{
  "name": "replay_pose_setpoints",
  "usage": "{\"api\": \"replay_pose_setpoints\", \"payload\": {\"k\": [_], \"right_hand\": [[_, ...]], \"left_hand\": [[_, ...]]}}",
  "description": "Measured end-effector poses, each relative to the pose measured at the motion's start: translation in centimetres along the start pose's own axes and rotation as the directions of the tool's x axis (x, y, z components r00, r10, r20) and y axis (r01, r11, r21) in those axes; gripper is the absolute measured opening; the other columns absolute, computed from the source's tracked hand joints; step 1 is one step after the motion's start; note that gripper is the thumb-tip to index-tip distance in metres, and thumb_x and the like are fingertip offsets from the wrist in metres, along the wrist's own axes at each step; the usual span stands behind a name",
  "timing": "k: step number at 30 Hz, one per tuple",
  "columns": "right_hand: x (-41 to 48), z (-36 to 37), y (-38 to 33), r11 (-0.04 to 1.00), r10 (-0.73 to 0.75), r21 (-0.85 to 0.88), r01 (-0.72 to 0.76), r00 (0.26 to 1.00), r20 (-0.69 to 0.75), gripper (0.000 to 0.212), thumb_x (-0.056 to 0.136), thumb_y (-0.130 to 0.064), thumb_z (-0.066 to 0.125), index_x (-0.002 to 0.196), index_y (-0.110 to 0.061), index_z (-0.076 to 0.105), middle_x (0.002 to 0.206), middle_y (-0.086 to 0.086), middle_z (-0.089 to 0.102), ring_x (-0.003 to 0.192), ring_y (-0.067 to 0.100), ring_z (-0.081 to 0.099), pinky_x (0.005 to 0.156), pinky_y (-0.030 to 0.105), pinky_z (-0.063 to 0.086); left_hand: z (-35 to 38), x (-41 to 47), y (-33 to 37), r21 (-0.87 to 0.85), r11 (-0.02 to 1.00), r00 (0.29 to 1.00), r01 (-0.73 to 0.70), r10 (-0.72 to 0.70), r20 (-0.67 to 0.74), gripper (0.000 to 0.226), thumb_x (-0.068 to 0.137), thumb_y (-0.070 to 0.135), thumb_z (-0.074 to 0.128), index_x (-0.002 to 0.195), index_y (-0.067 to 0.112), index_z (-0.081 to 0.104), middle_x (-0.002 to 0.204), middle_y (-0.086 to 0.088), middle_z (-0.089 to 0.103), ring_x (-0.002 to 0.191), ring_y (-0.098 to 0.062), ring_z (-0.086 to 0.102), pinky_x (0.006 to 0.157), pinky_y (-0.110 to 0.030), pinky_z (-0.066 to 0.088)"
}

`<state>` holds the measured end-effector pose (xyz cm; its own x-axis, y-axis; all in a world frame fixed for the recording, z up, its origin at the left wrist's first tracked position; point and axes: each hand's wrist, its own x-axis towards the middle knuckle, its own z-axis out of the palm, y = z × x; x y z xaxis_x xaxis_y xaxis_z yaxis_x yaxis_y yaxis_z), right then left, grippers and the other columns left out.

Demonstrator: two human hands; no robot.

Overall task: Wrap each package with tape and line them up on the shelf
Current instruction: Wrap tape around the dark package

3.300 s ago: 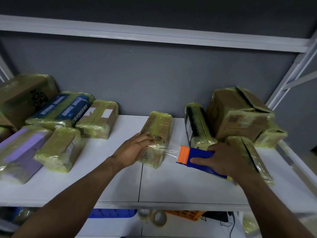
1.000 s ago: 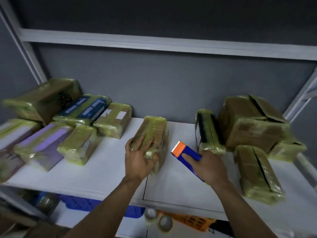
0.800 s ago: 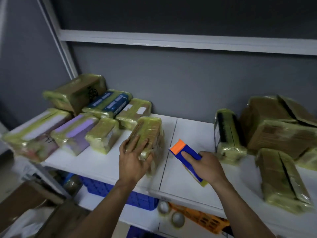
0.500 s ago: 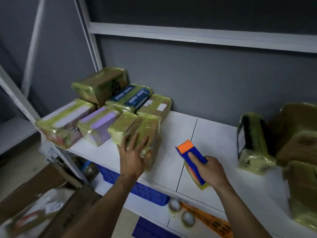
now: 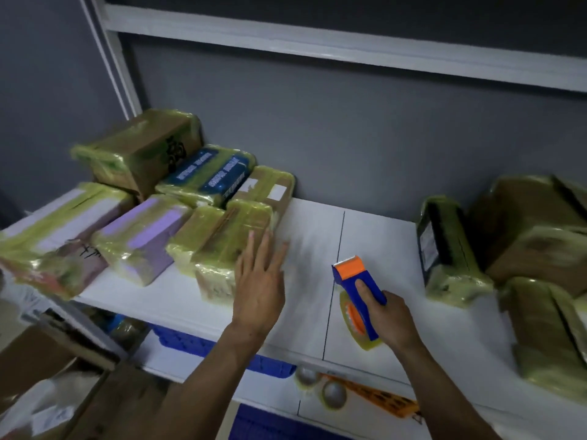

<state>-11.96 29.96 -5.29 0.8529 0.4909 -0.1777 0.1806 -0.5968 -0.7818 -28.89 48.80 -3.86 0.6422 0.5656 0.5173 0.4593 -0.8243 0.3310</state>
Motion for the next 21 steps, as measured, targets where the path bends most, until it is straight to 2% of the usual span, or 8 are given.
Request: {"api": "replay_pose_setpoints", "payload": {"k": [3, 7, 8, 11, 14, 16, 19, 21], "right_hand": [[-0.9, -1.3, 1.3, 0.998, 0.037, 0.049, -0.035, 0.998, -0.041, 0.063, 0.087, -0.073, 0.055, 0.064, -0.015, 0.051, 0.048, -0.002, 0.054, 0.04, 0.01, 0.05, 0.051, 0.027, 0.039], [-2.0, -5.3, 3.1, 0.989, 0.11, 0.115, -0.093, 0.983, -0.145, 0.06, 0.09, -0.07, 0.058, 0.064, -0.015, 0.053, 0.051, -0.001, 0.056, 0.047, 0.015, 0.053, 0.056, 0.031, 0.041], [-2.3, -6.5, 3.4, 0.985, 0.114, 0.147, -0.089, 0.978, -0.172, 0.059, 0.09, -0.069, 0.058, 0.063, -0.016, 0.054, 0.05, -0.001, 0.056, 0.046, 0.014, 0.052, 0.057, 0.032, 0.041], [-3.4, -10.0, 4.6, 0.978, 0.125, 0.195, -0.072, 0.953, -0.274, 0.058, 0.09, -0.066, 0.058, 0.062, -0.017, 0.05, 0.046, -0.003, 0.051, 0.04, 0.008, 0.047, 0.054, 0.029, 0.038], [-4.1, -12.8, 6.4, 0.969, 0.162, 0.234, -0.079, 0.918, -0.362, 0.063, 0.087, -0.068, 0.06, 0.062, -0.011, 0.052, 0.047, 0.003, 0.052, 0.04, 0.012, 0.048, 0.051, 0.029, 0.037], [-4.5, -14.2, 7.6, 0.959, 0.193, 0.27, -0.084, 0.893, -0.407, 0.072, 0.085, -0.069, 0.063, 0.068, 0.001, 0.059, 0.053, 0.014, 0.058, 0.045, 0.016, 0.054, 0.049, 0.028, 0.038], [-4.9, -15.9, 9.0, 0.951, 0.23, 0.288, -0.109, 0.874, -0.429, 0.073, 0.082, -0.073, 0.063, 0.068, -0.001, 0.062, 0.054, 0.013, 0.06, 0.046, 0.018, 0.054, 0.049, 0.028, 0.038], [-4.8, -17.0, 9.8, 0.942, 0.259, 0.308, -0.13, 0.866, -0.428, 0.071, 0.084, -0.071, 0.064, 0.072, -0.001, 0.067, 0.058, 0.011, 0.064, 0.05, 0.019, 0.056, 0.053, 0.031, 0.039]], "left_hand": [[2.3, -0.1, 3.0, -0.296, 0.953, 0.989, -0.069, 0.105, 0.106, 0.053, 0.098, 0.015, 0.063, 0.148, 0.026, 0.051, 0.164, 0.001, 0.031, 0.155, -0.019, 0.02, 0.121, -0.035, 0.028], [6.0, 2.1, 7.4, -0.51, 0.855, 0.922, 0.098, 0.114, 0.369, 0.047, 0.1, 0.027, 0.062, 0.146, 0.033, 0.051, 0.159, 0.012, 0.036, 0.145, -0.009, 0.034, 0.107, -0.004, 0.021], [7.0, 2.8, 8.6, -0.543, 0.828, 0.893, 0.136, 0.136, 0.43, 0.046, 0.1, 0.028, 0.063, 0.144, 0.033, 0.052, 0.156, 0.012, 0.041, 0.141, -0.009, 0.041, 0.103, -0.002, 0.024], [9.7, 4.8, 12.8, -0.62, 0.724, 0.789, 0.304, 0.173, 0.589, 0.042, 0.099, 0.032, 0.065, 0.14, 0.035, 0.056, 0.146, 0.013, 0.052, 0.118, -0.006, 0.057, 0.089, -0.007, 0.041], [11.9, 6.3, 17.2, -0.657, 0.642, 0.736, 0.395, 0.207, 0.644, 0.04, 0.096, 0.039, 0.068, 0.135, 0.038, 0.059, 0.134, 0.02, 0.056, 0.107, -0.003, 0.059, 0.082, -0.009, 0.046], [13.3, 7.2, 20.2, -0.682, 0.638, 0.731, 0.358, 0.262, 0.629, 0.041, 0.09, 0.045, 0.073, 0.129, 0.042, 0.06, 0.125, 0.026, 0.054, 0.113, -0.005, 0.055, 0.092, -0.022, 0.051], [15.2, 8.3, 24.2, -0.683, 0.653, 0.725, 0.328, 0.29, 0.625, 0.073, 0.088, 0.051, 0.073, 0.152, 0.031, 0.043, 0.148, 0.011, 0.048, 0.132, -0.011, 0.048, 0.112, -0.037, 0.044], [16.2, 9.0, 26.2, -0.661, 0.652, 0.719, 0.371, 0.249, 0.649, 0.085, 0.089, 0.057, 0.07, 0.159, 0.031, 0.029, 0.157, 0.0, 0.043, 0.137, -0.023, 0.049, 0.11, -0.045, 0.046]]}}
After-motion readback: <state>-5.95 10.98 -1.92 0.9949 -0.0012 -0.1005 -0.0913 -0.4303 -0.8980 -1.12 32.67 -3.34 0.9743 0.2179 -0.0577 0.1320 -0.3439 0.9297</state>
